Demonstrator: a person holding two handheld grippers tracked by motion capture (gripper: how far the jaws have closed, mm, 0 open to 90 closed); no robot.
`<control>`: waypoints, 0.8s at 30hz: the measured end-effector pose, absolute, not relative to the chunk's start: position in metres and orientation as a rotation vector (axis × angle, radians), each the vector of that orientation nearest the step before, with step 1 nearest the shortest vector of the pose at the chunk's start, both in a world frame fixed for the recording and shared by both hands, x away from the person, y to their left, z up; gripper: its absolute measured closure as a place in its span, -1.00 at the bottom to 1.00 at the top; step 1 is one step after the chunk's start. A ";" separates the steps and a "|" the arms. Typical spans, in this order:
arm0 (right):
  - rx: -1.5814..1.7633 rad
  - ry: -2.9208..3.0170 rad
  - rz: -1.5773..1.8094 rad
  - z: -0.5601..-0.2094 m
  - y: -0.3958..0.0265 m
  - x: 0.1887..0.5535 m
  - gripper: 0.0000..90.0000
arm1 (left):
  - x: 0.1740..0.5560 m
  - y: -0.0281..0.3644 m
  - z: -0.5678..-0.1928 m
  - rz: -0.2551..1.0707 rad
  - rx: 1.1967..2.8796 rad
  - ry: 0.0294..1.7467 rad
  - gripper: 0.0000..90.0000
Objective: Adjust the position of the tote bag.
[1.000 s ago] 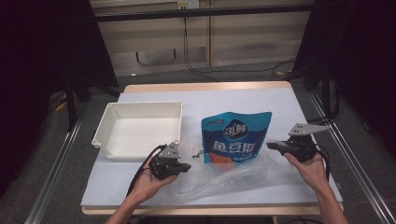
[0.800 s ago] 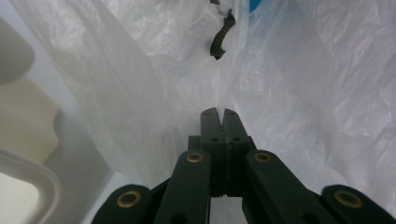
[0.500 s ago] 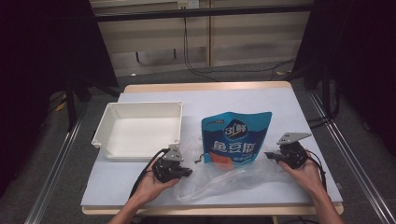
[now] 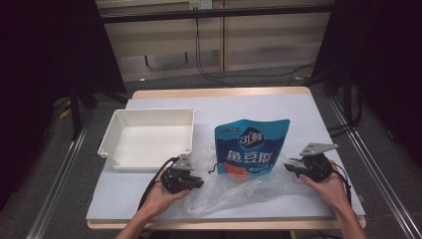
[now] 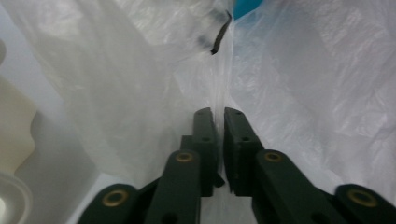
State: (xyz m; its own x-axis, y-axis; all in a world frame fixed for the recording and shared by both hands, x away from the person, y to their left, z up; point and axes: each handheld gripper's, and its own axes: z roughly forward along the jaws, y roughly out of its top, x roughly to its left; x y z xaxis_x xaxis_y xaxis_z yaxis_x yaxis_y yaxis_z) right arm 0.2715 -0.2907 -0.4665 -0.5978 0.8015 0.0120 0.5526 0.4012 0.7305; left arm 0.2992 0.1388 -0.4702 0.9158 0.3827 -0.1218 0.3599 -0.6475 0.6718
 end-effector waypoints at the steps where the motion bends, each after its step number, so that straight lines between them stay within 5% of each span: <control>1: 1.174 2.314 1.024 -0.464 -0.292 0.270 0.41 | 0.298 0.139 -0.467 0.039 2.317 0.524 0.76; 7: 1.133 2.194 1.129 -0.433 -0.297 0.254 -0.10 | 0.294 0.143 -0.448 0.063 2.226 0.522 0.28; 11: 1.116 2.128 1.159 -0.418 -0.300 0.246 -0.26 | 0.291 0.147 -0.433 0.105 2.177 0.500 0.04; 16: 1.086 2.089 1.217 -0.402 -0.301 0.239 -0.37 | 0.287 0.149 -0.417 0.121 2.142 0.482 -0.12; 24: 1.065 2.103 1.285 -0.395 -0.297 0.238 -0.57 | 0.280 0.142 -0.408 0.137 2.117 0.437 -0.03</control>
